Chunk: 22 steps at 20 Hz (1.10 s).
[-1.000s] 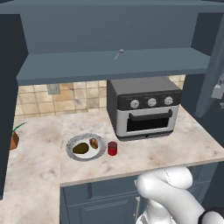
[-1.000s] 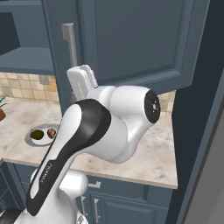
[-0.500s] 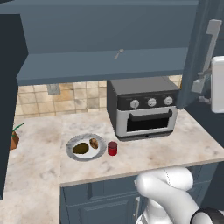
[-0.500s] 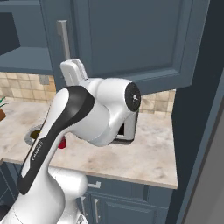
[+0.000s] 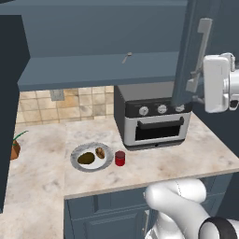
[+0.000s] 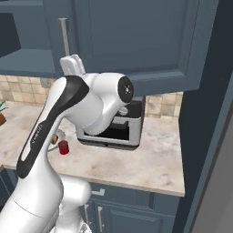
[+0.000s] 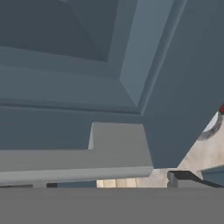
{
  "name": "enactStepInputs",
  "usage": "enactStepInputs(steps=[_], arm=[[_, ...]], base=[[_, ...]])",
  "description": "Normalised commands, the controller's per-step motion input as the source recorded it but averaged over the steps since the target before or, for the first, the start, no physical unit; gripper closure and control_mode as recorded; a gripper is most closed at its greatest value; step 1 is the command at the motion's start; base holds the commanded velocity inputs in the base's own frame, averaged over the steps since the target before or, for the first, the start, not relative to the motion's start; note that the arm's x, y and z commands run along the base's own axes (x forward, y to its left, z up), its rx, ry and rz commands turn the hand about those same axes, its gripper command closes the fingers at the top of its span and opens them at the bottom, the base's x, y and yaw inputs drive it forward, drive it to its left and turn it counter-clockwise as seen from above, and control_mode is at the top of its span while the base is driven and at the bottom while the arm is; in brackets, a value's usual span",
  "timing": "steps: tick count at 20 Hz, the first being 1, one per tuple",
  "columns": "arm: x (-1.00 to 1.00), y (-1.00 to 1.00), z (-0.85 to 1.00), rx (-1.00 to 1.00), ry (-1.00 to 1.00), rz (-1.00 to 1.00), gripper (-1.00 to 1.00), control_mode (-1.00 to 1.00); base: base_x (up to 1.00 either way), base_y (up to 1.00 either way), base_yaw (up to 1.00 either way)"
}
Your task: Pick the avocado and bread from the counter and place them on the plate. Then pick the jam from the cabinet and place it next to the plate. Lastly close the cabinet door.
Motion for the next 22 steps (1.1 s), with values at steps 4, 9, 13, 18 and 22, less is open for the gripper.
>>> enactStepInputs(steps=[4,9,13,18,22], arm=[[0.75,0.18,-0.14,0.01,0.00,0.00,-1.00,-1.00],[0.75,0.16,-0.24,0.00,0.00,0.00,-1.00,-1.00],[0.75,0.09,-0.20,0.03,0.00,0.00,-1.00,-1.00],[0.75,0.01,-0.17,0.01,0.00,0.00,-1.00,-1.00],[0.75,0.00,-0.22,0.00,0.00,-0.01,-1.00,-1.00]], base=[[0.00,0.00,0.00],[0.00,0.00,0.00],[0.00,0.00,0.00],[0.00,0.00,0.00],[0.00,0.00,0.00]])
